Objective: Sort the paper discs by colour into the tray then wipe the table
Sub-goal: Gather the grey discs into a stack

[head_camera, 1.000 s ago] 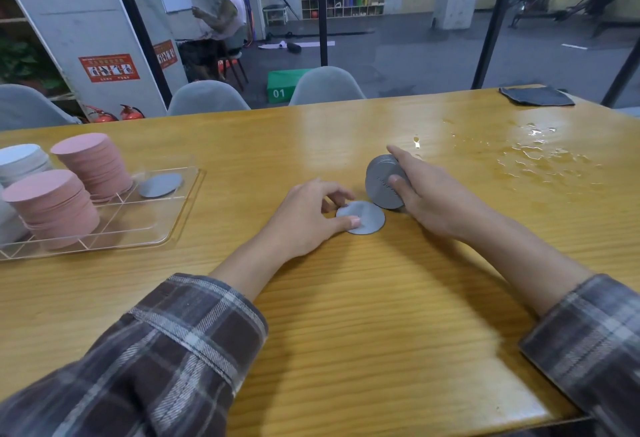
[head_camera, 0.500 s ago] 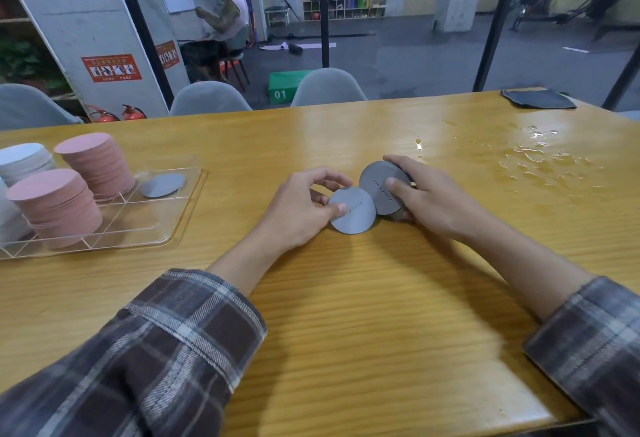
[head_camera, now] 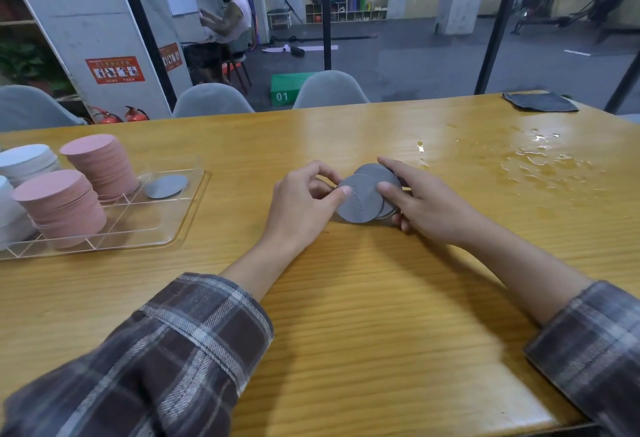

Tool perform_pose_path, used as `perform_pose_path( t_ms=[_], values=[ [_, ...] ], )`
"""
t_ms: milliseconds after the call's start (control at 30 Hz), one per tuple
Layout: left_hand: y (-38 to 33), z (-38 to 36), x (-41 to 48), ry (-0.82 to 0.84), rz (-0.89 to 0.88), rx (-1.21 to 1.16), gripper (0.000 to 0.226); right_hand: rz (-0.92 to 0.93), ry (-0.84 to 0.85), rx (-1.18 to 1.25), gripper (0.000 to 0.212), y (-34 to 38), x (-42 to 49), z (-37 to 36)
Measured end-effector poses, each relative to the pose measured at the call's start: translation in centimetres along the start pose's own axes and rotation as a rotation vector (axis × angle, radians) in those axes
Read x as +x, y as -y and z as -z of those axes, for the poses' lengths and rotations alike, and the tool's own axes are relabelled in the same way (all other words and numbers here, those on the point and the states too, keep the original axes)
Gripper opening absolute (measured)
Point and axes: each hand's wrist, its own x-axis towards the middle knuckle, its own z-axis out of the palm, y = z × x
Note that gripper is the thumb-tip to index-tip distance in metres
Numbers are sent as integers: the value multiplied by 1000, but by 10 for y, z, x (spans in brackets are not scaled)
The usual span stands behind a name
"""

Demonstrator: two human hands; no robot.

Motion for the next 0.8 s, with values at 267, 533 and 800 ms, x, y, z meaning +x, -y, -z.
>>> perform_pose_path(
  t_ms=[267, 533, 800],
  values=[
    [1, -4, -1, 19, 110, -33, 16, 20, 17, 19, 53, 2, -1, -3],
    [0, -4, 0, 23, 24, 23, 36, 104, 17, -168, 60, 1, -3, -3],
    [1, -12, -7, 160, -183, 228, 51, 85, 93, -274, 62, 2, -4, -11]
  ],
)
